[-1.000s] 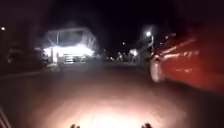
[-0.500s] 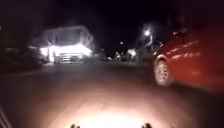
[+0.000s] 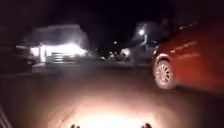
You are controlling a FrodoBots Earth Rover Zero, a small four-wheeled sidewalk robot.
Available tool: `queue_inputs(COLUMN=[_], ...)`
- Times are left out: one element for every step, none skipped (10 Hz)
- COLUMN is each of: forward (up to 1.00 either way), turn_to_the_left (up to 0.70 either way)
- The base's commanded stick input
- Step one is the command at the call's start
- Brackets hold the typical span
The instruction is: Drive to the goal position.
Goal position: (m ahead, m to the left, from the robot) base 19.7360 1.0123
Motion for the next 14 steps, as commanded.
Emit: queue_inputs(forward=[0.85, 0.85, 0.85, 0.85, 0.85, 0.85, 0.85, 0.85, 0.85, 0.85, 0.85, 0.85, 0.85, 0.85], turn_to_the_left=[0.0, 0.0, 0.0, 0.0, -0.26, -0.18, 0.0, 0.0, 0.0, 0.0, 0.0, 0.0, 0.0, 0.0])
